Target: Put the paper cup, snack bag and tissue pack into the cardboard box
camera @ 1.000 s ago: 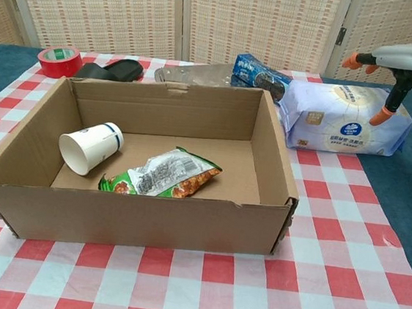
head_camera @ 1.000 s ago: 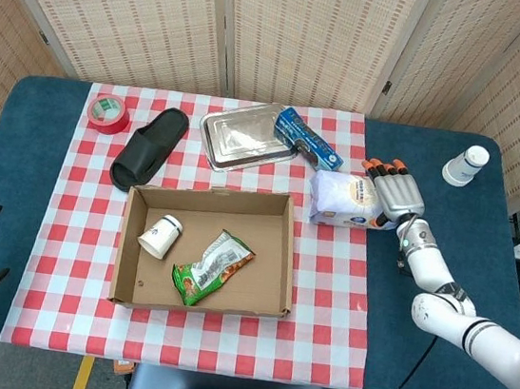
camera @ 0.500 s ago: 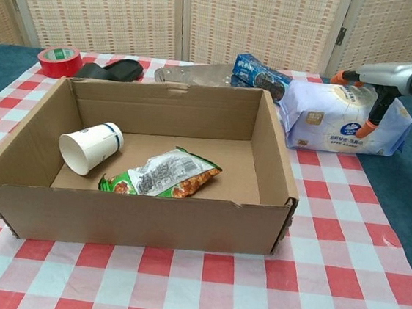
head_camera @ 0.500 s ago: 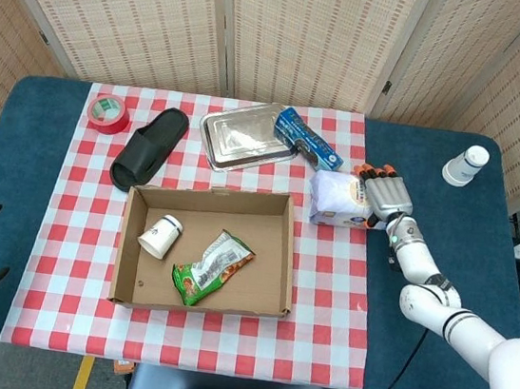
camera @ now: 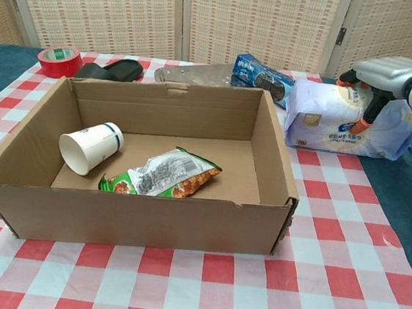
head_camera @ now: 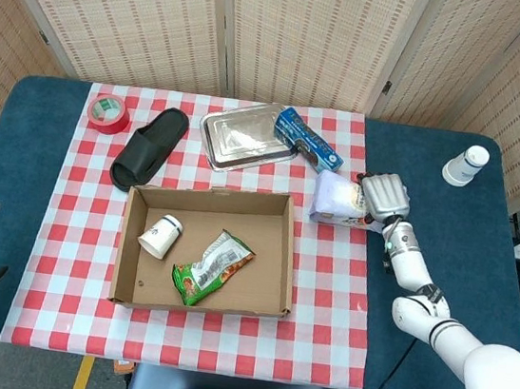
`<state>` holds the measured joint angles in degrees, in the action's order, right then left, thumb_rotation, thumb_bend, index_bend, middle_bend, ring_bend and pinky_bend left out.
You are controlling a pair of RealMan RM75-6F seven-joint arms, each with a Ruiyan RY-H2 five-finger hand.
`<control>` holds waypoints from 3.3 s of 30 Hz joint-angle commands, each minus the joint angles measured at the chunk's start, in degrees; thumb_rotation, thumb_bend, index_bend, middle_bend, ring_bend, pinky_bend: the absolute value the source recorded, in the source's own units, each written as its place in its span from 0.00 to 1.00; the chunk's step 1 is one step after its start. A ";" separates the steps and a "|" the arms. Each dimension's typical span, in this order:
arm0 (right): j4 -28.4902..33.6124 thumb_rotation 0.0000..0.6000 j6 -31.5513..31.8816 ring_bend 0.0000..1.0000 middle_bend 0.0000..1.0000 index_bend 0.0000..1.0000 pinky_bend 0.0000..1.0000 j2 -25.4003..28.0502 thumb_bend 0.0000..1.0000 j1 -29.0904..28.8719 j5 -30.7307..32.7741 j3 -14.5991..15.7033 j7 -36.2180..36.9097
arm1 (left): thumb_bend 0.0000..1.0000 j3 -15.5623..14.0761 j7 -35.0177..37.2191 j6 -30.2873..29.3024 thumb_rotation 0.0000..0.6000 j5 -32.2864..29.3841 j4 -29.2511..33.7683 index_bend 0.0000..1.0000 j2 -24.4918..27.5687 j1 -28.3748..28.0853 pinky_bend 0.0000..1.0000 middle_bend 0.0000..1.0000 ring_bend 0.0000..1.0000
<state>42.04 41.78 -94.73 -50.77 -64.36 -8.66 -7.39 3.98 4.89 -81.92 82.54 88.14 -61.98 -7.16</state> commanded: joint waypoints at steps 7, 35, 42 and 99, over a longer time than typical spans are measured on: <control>1.53 1.00 2.85 0.65 0.59 0.96 0.81 1.74 0.14 1.12 -2.75 -0.44 1.04 | 0.21 0.10 0.04 -0.07 1.00 -0.26 -0.02 0.00 0.02 0.10 0.00 0.00 0.00; 44.39 1.00 18.73 0.68 0.61 0.97 0.84 11.70 0.14 -6.20 0.69 -14.38 -12.93 | 0.21 -0.31 -1.51 -1.19 1.00 1.15 0.71 0.00 -0.08 0.27 0.00 0.00 0.00; 46.95 1.00 16.71 0.68 0.61 0.97 0.84 6.82 0.15 -7.89 -0.51 -12.26 -10.38 | 0.21 -0.36 -1.23 -1.19 1.00 1.01 0.66 0.00 0.04 0.42 0.00 0.00 0.00; 38.21 1.00 26.50 0.00 0.07 0.07 0.03 27.93 0.00 14.88 -0.54 -2.07 -2.37 | 0.21 -0.68 0.15 -0.58 1.00 1.51 0.52 0.00 0.40 0.22 0.00 0.00 0.00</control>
<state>82.49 67.80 -68.79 -39.01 -63.80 -13.42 -9.92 3.29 5.04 -82.51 84.07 88.67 -61.58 -6.94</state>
